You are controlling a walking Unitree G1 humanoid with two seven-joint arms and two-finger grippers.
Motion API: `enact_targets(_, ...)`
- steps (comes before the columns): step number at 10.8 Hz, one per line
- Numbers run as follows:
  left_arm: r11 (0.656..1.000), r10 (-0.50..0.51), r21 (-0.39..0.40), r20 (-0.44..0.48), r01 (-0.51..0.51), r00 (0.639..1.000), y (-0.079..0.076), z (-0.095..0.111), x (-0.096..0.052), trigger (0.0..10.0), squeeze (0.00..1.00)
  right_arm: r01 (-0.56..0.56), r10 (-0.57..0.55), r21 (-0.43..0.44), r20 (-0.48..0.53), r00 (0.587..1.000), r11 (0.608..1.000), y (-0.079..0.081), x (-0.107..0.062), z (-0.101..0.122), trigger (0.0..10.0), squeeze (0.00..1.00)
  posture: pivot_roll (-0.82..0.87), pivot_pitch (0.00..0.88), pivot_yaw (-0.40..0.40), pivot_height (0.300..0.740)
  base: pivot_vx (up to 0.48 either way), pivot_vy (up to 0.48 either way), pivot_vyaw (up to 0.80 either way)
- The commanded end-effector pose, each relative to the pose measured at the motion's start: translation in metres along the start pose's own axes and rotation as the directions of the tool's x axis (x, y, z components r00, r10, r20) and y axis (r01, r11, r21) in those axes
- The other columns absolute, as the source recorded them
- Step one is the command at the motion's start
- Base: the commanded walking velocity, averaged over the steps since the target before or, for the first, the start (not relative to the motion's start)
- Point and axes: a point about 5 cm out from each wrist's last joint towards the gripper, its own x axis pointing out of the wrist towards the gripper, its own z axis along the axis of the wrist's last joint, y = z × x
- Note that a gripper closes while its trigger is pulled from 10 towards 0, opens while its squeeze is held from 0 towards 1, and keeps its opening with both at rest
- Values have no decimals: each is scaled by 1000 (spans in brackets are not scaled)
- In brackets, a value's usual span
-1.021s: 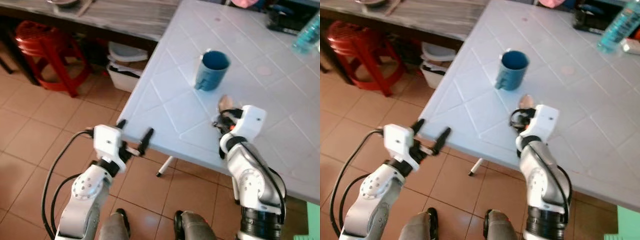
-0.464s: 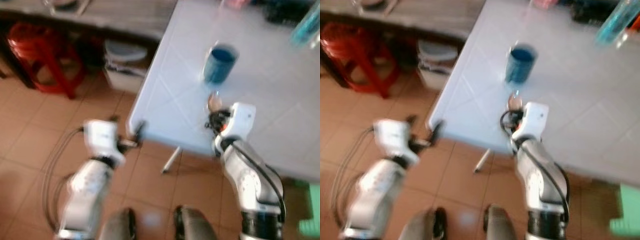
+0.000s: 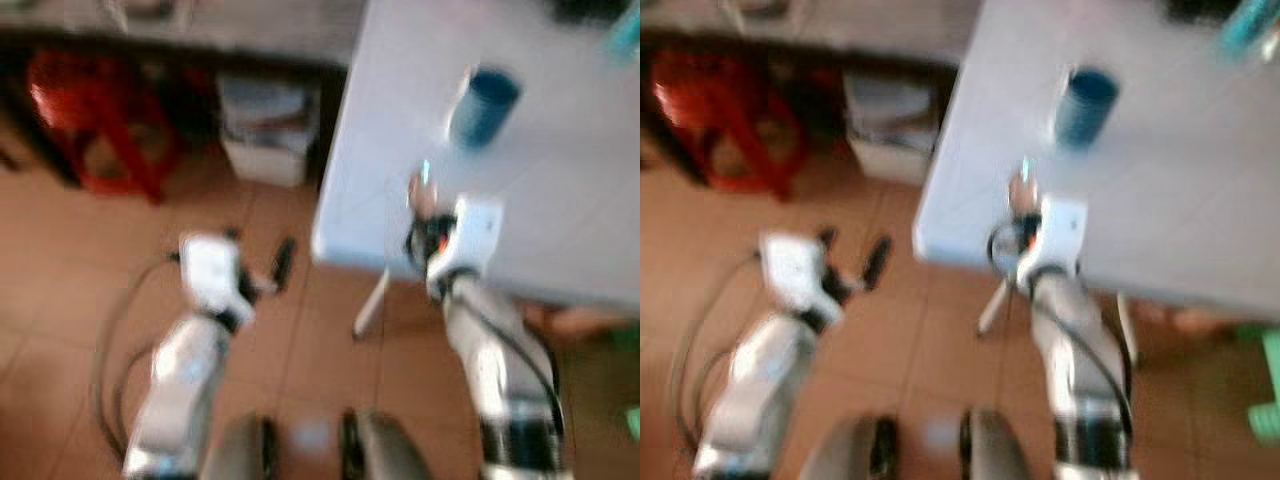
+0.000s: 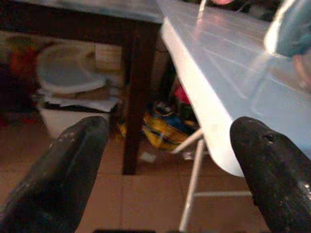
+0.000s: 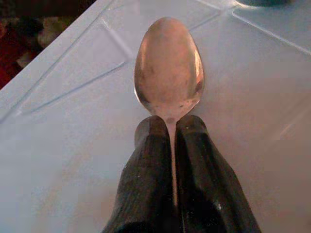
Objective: Setting the table
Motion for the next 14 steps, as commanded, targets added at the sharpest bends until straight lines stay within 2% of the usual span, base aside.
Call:
enact_targets(1,999,33,19,-13,-33,999,7,-3,-2,10000,0,-4,4,-1,9,1000,1000,2,1,-4,0,0,-43,217,-11,740,274,394,0)
enact_targets(4,998,62,31,-4,-62,998,9,-4,0,10000,0,13,-8,-34,127,992,999,0,1,8,0,0,-45,202,-7,740,274,396,0)
enact_targets(6,997,67,36,9,-67,998,8,-2,3,10000,0,24,-10,-64,209,978,998,-2,1,18,0,0,-49,203,-3,740,399,148,0)
enact_targets(7,996,78,35,16,-79,997,10,-1,4,10000,0,21,0,-87,236,972,996,-2,0,22,5529,0,-53,206,-1,740,424,0,0)
enact_targets(8,995,88,35,20,-89,996,11,-1,4,10000,0,18,6,-99,241,971,995,-2,0,22,10000,0,-54,207,-1,740,424,0,0)
enact_targets(14,987,130,84,54,-134,990,18,5,8,10000,0,9,26,-127,274,961,992,1,-1,24,10000,0,-55,213,1,740,401,263,0)
